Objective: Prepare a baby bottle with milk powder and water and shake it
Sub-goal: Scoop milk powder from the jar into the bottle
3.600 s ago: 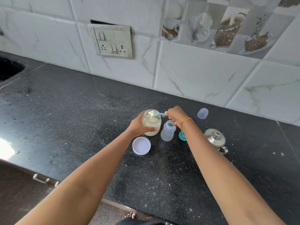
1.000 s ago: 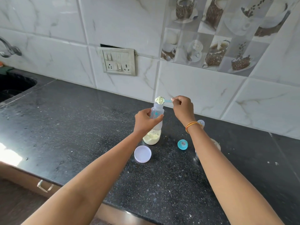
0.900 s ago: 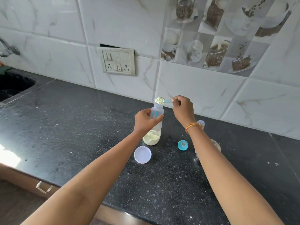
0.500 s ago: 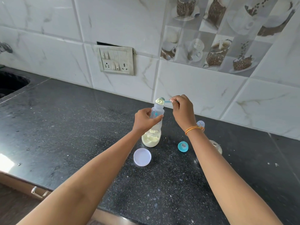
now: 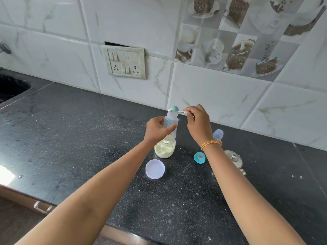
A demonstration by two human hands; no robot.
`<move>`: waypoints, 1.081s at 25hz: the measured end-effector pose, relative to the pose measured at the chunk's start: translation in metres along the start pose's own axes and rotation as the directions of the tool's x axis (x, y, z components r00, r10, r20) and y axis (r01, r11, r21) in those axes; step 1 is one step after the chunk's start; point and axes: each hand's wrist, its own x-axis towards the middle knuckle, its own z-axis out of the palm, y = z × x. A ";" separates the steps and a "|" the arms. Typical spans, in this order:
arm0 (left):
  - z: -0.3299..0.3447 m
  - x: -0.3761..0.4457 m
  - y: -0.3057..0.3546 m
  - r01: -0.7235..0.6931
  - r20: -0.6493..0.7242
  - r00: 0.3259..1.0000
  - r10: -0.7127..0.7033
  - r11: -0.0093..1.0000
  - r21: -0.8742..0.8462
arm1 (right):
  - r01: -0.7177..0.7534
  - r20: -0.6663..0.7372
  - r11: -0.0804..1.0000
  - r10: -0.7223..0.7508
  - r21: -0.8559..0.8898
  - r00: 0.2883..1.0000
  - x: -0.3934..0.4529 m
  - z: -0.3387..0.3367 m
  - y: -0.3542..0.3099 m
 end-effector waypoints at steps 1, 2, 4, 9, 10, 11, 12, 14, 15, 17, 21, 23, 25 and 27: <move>0.000 0.000 0.000 0.002 -0.002 1.000 -0.002 1.000 -0.002 | 0.000 0.002 1.000 0.000 -0.001 1.000 -0.001 0.000 0.001; 0.000 0.000 0.000 0.003 -0.004 1.000 -0.003 1.000 -0.007 | -0.002 0.004 1.000 0.002 -0.003 1.000 -0.002 0.001 0.001; 0.000 0.001 -0.001 0.000 -0.012 1.000 0.000 1.000 -0.014 | -0.006 -0.002 1.000 0.006 0.000 1.000 -0.003 0.001 0.002; 0.001 0.001 -0.001 -0.005 -0.015 1.000 0.004 0.999 -0.038 | -0.007 -0.019 0.999 0.007 0.044 1.000 -0.007 0.004 0.002; 0.002 0.000 -0.001 -0.009 -0.018 1.000 0.008 0.999 -0.038 | -0.007 -0.020 0.999 0.008 0.048 1.000 -0.008 0.005 0.001; 0.003 0.000 0.000 -0.013 -0.019 1.000 0.012 0.999 -0.030 | -0.006 -0.022 0.999 0.007 0.052 1.000 -0.009 0.005 0.001; 0.004 -0.001 0.001 -0.014 -0.019 1.000 0.014 1.000 -0.022 | -0.006 -0.025 0.998 0.007 0.056 1.000 -0.010 0.006 0.001; 0.004 -0.002 0.002 -0.017 -0.017 1.000 0.017 1.000 -0.016 | -0.009 -0.036 0.998 0.011 0.064 0.999 -0.011 0.007 0.000; 0.004 -0.001 0.001 -0.017 -0.018 1.000 0.017 1.000 -0.017 | -0.009 -0.042 0.998 0.012 0.070 0.999 -0.012 0.007 0.000; 0.003 -0.001 0.000 -0.019 -0.020 1.000 0.019 1.000 -0.021 | -0.007 -0.051 0.996 0.012 0.085 0.999 -0.013 0.006 0.001; 0.001 -0.001 -0.001 -0.022 -0.033 0.999 0.021 0.999 -0.032 | -0.007 -0.056 0.996 0.012 0.092 0.998 -0.014 0.006 0.000; 0.000 -0.002 0.001 -0.016 -0.033 0.999 0.015 0.999 -0.030 | -0.009 -0.068 0.994 0.016 0.107 0.998 -0.014 0.007 -0.002; 0.000 -0.003 0.002 -0.015 -0.032 0.999 0.014 1.000 -0.027 | -0.002 -0.091 0.992 0.014 0.122 0.996 -0.013 0.006 -0.003; -0.001 -0.003 0.003 -0.021 -0.030 0.999 0.020 0.999 -0.026 | 0.004 -0.123 0.990 0.013 0.141 0.992 -0.013 0.006 -0.005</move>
